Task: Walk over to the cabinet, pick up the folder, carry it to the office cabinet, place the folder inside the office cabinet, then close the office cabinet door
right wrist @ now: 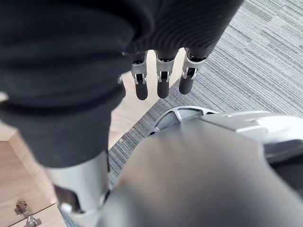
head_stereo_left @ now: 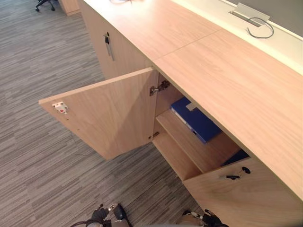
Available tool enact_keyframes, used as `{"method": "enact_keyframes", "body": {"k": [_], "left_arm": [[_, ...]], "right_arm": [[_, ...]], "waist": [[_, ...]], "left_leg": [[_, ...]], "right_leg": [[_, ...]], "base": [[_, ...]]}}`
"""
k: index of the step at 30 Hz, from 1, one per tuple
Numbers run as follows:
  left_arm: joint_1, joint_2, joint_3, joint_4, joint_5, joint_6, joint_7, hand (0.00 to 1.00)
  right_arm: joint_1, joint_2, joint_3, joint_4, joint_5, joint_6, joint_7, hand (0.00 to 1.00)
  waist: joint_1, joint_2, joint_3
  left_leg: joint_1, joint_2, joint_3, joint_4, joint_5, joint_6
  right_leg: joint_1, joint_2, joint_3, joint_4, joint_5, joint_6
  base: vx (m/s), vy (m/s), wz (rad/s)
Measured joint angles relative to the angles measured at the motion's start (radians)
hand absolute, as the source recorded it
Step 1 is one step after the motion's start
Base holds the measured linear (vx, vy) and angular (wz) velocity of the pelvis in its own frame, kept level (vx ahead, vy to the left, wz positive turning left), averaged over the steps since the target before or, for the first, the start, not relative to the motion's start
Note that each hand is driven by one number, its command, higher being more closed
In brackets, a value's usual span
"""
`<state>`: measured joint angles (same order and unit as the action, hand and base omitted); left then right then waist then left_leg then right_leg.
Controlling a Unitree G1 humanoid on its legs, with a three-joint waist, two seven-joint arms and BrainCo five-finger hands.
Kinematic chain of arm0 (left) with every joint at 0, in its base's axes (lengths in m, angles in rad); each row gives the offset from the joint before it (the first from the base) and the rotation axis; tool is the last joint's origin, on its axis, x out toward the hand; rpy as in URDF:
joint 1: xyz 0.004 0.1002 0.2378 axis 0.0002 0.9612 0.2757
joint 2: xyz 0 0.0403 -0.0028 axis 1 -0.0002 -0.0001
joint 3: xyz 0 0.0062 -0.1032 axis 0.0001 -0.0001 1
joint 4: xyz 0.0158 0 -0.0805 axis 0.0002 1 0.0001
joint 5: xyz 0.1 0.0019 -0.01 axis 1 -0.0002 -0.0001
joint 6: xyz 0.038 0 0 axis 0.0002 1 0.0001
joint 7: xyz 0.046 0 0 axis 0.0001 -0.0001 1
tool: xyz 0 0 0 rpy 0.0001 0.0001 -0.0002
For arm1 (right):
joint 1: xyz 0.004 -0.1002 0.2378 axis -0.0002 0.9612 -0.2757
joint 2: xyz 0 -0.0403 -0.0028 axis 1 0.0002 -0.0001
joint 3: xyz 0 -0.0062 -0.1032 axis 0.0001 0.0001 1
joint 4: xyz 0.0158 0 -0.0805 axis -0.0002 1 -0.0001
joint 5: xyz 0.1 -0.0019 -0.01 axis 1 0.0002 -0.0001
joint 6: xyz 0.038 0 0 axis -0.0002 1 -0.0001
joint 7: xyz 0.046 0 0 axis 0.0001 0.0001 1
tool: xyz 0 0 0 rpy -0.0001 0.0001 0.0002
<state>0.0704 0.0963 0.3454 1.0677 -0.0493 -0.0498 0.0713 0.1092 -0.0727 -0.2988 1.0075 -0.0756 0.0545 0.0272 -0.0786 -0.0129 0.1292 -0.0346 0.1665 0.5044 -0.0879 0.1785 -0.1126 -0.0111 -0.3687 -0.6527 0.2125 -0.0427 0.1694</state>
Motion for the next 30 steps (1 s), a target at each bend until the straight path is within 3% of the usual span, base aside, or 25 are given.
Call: {"method": "enact_keyframes", "body": {"k": [3,6,10,12,15,20,22,27,30], "left_arm": [[0.017,0.067,0.119,-0.056,-0.100,0.000,-0.021,0.00],[-0.017,0.225,0.303,-0.059,-0.124,0.002,-0.038,0.00],[-0.132,0.418,0.389,-0.021,-0.142,0.003,-0.035,0.00],[-0.240,0.464,0.328,-0.007,-0.167,0.002,-0.007,0.00],[-0.329,0.443,0.200,-0.045,-0.157,0.005,0.003,0.00],[-0.473,0.475,0.089,-0.044,-0.093,0.012,0.015,0.00],[-0.518,0.512,0.026,-0.044,-0.050,0.012,0.024,0.00],[-0.614,0.525,-0.175,-0.044,0.111,0.009,0.018,0.00],[-0.630,0.523,-0.213,-0.015,0.137,0.012,0.033,0.00]], "right_arm": [[0.000,0.000,-0.031,0.014,0.018,0.000,0.003,0.00],[0.000,-0.004,-0.054,0.039,0.038,-0.005,0.010,0.00],[0.011,0.000,-0.071,0.054,0.069,-0.009,0.020,0.00],[0.024,0.004,-0.012,-0.035,0.086,0.006,0.018,0.00],[0.036,0.002,0.066,-0.163,0.094,0.000,0.051,0.00],[0.064,-0.018,-0.033,-0.020,0.095,0.004,0.049,0.00],[0.083,-0.019,-0.045,-0.011,0.100,0.004,0.051,0.00],[0.080,-0.018,-0.045,-0.010,0.096,-0.001,0.053,0.00],[0.084,-0.018,-0.045,-0.010,0.095,-0.007,0.051,0.00]], "waist": [[0.007,0.007,-0.004],[0.009,0.015,-0.036],[0.009,0.012,-0.058],[0.010,0.011,-0.066],[-0.019,0.005,-0.092],[-0.025,-0.003,-0.097],[-0.039,-0.003,-0.097],[-0.054,-0.002,-0.096],[-0.069,-0.002,-0.096]], "left_leg": [[-0.005,-0.002,-0.009,0.000,0.005,0.001],[-0.019,-0.002,-0.015,0.000,0.012,0.004],[-0.019,-0.003,-0.016,0.000,0.015,0.009],[-0.021,-0.003,-0.019,0.000,0.020,0.012],[-0.047,-0.002,-0.015,0.001,0.027,0.017],[-0.044,-0.003,-0.020,0.001,0.030,0.020],[-0.037,-0.002,-0.018,0.001,0.030,0.021],[-0.026,-0.002,-0.013,0.001,0.030,0.021],[-0.022,-0.002,-0.004,0.001,0.030,0.021]], "right_leg": [[0.000,-0.002,-0.005,0.002,0.000,0.000],[-0.007,0.000,-0.008,0.004,0.000,0.000],[-0.005,-0.001,-0.007,0.004,0.000,0.000],[-0.009,-0.004,-0.004,0.008,0.001,-0.001],[-0.043,-0.007,0.001,0.024,0.002,-0.002],[-0.034,-0.005,-0.001,0.027,0.004,-0.004],[-0.033,-0.005,0.001,0.028,0.003,-0.004],[-0.026,-0.004,0.005,0.027,0.004,-0.005],[-0.027,-0.003,0.012,0.025,0.006,-0.007]], "base": [[-0.04,-0.006,0.09],[-0.05,-0.006,0.08],[-0.04,0.001,0.02],[-0.07,-0.003,-0.01],[-0.06,-0.008,-0.02],[-0.01,-0.003,0.01],[0.00,0.000,0.00],[-0.01,-0.003,-0.01],[-0.02,-0.006,-0.06]]}}
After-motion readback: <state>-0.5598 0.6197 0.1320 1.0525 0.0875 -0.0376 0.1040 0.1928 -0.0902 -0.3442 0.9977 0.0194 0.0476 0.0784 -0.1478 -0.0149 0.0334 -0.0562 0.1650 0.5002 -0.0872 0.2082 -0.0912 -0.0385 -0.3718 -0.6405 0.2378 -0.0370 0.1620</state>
